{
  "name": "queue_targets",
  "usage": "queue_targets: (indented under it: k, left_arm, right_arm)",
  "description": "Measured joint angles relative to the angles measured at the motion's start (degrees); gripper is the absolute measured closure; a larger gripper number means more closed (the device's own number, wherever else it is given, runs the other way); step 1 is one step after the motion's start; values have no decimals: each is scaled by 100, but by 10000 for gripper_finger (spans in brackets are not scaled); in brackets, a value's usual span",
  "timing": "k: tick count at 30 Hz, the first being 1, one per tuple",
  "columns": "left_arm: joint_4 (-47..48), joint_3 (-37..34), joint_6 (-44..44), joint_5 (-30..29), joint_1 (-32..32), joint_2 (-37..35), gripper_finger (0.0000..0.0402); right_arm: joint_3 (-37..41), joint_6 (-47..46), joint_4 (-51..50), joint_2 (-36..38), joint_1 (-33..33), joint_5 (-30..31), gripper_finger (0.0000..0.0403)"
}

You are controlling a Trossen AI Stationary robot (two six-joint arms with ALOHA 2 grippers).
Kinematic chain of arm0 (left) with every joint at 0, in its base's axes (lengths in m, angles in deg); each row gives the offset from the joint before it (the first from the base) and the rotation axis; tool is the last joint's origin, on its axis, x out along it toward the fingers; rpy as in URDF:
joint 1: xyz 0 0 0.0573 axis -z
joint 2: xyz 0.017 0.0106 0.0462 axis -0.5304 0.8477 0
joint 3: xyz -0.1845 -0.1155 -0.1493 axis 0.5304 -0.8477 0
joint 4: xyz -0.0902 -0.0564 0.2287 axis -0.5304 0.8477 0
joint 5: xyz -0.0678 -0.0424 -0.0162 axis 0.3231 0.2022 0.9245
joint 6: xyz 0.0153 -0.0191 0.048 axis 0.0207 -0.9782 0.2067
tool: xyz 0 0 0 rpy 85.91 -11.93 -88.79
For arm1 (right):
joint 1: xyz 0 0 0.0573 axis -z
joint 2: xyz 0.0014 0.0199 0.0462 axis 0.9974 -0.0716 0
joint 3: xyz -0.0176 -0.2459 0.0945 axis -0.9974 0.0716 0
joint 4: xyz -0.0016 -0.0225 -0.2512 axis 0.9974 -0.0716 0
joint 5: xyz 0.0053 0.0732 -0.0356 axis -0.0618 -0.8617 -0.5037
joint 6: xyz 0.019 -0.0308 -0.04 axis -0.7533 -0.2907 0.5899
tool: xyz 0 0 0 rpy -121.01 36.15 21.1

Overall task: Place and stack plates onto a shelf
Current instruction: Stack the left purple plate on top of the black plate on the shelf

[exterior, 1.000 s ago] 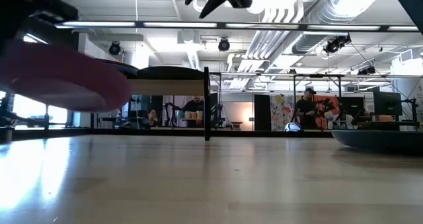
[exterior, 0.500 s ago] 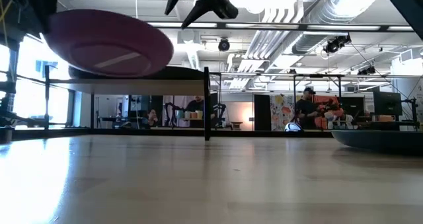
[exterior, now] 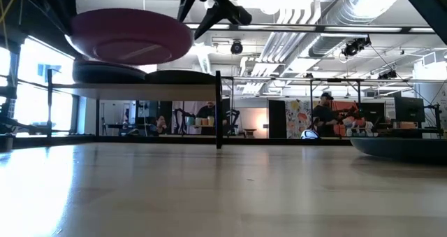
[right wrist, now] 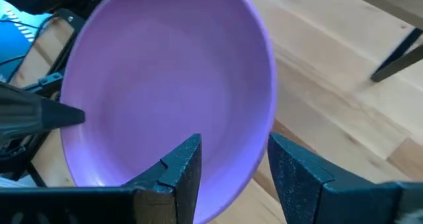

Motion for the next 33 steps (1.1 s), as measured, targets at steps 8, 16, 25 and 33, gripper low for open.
queue_targets:
  k: [8, 16, 25, 33]
  left_arm:
    - [-3, 0, 222, -321, 0, 0, 399]
    - [-6, 0, 540, -679, -52, 0, 399]
    - [3, 0, 517, -712, -353, 0, 399]
    - [0, 0, 455, -678, -699, 1, 399]
  right_arm:
    - [0, -101, -270, 0, 62, 190, 249]
    - [0, -43, -320, 0, 87, 256, 249]
    - [-157, 405, 64, -2, 258, 434, 249]
    - [-245, 719, 50, 133, 676, 721, 249]
